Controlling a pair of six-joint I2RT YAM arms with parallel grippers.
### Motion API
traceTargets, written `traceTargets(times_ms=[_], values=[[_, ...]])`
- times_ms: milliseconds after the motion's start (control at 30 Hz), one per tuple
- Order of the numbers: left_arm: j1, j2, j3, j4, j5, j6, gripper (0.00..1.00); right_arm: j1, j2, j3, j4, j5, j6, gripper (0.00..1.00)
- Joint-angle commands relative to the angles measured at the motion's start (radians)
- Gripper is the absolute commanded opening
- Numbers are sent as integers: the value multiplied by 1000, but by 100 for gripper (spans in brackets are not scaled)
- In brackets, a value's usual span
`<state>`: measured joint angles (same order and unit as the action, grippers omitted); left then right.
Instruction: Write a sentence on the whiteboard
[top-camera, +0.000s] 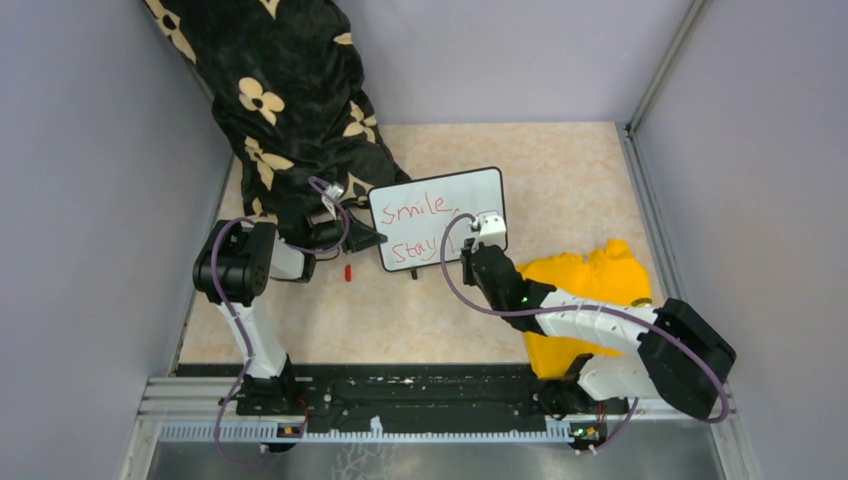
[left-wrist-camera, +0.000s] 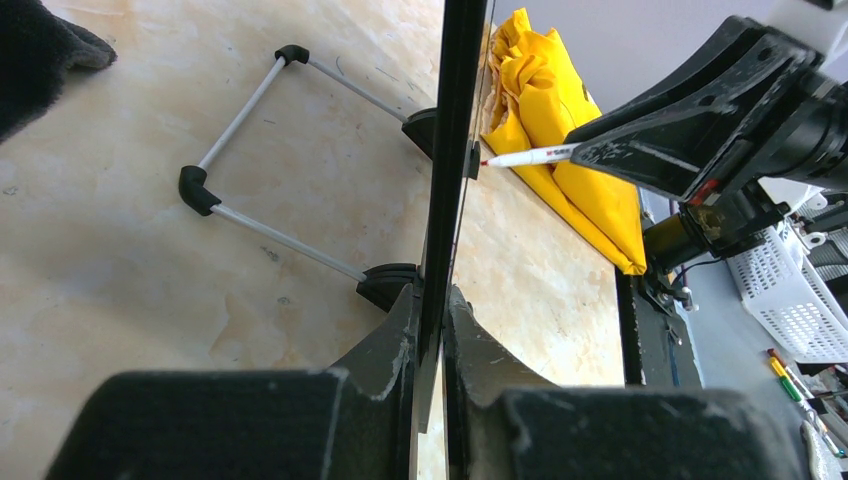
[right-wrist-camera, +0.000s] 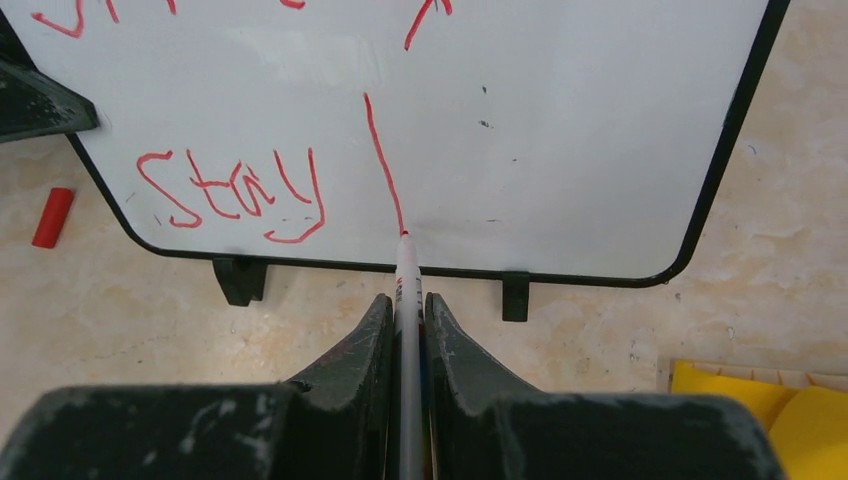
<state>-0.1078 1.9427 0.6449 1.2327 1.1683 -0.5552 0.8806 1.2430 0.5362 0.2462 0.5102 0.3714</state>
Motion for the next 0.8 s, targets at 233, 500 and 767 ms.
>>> traceTargets(times_ms=[233,500,767], values=[[-21,17,-6,-103,-27,35,0,-5,-65,87,41,60,-38,0],[-21,18,-4,-104,-26,35,0,-9,-17,112,46,63,-42,0],[-21,21,-4,-103,-26,35,0,-15,9,104,45,61,-38,0]])
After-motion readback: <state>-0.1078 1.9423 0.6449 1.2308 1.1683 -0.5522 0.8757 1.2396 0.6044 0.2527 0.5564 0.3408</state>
